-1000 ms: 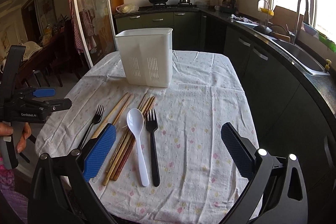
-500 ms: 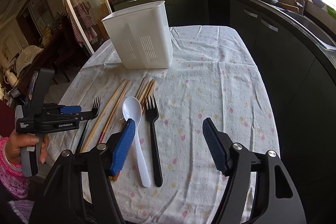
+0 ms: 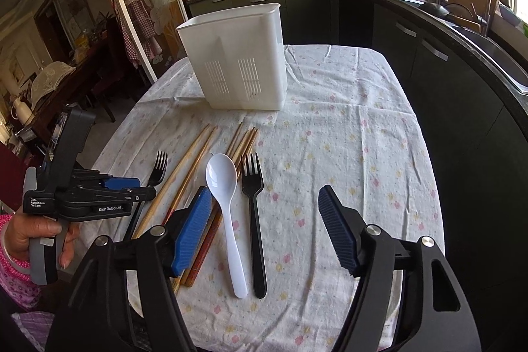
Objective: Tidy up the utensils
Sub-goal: 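Grasp the black fork with the left gripper while the right gripper grasps the other black fork, then lift the black forks and drop them into the white caddy with both grippers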
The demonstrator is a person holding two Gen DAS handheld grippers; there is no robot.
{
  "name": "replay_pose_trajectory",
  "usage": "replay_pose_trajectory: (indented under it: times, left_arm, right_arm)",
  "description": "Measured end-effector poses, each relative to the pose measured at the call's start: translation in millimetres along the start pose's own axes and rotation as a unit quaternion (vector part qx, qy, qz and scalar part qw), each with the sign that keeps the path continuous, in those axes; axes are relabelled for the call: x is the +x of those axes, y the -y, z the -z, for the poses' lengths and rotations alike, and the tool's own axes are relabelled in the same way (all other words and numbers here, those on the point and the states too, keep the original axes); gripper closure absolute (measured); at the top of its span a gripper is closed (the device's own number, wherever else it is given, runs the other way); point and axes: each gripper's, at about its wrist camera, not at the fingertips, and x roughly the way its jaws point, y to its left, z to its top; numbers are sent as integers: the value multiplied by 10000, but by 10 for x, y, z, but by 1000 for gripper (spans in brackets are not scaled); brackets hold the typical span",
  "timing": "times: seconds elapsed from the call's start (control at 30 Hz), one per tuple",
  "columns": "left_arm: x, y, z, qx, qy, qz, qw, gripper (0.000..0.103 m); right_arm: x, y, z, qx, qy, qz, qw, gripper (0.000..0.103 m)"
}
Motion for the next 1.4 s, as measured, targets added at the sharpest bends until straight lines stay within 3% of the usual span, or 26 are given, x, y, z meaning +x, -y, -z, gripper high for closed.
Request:
replay_pose_trajectory:
  times: [0.2, 0.27, 0.43, 0.5, 0.6, 0.67, 0.83, 1.0, 1.33, 1.4]
  left_arm:
    - [19, 83, -4, 50, -69, 80, 9999, 92]
    - [22, 81, 4, 66, -54, 62, 9999, 93]
    - [-9, 31, 3, 50, 13, 106, 9999, 94]
    - [-79, 4, -8, 49, 128, 135, 9998, 94]
    - [-229, -20, -18, 94, 361, 124, 9992, 94]
    - [-314, -26, -20, 116, 478, 121, 9987, 94]
    - [-415, -30, -13, 168, 610, 121, 9979, 94]
    - [-460, -36, 32, 225, 662, 164, 9974, 94]
    - [-489, -28, 56, 297, 719, 172, 9968, 94]
    - [-487, -28, 58, 307, 719, 181, 9968, 94]
  right_arm:
    - [-11, -7, 12, -26, 4, -38, 10000, 31]
    - [-8, 9, 14, -28, -5, -24, 10000, 31]
    - [117, -10, 5, -209, -207, -30, 9996, 36]
    - [239, -1, -32, -243, -396, -184, 9988, 55]
    - [471, 50, -118, -218, -773, -448, 9958, 70]
    - [608, 55, -155, -249, -1020, -589, 9927, 74]
    - [831, -175, -88, -852, -1404, -359, 9858, 74]
    - [982, -208, -71, -972, -1473, 17, 9843, 74]
    - [1248, -153, -132, -954, -1906, -48, 9770, 74]
    - [1266, -158, -149, -1003, -1871, 42, 9772, 84]
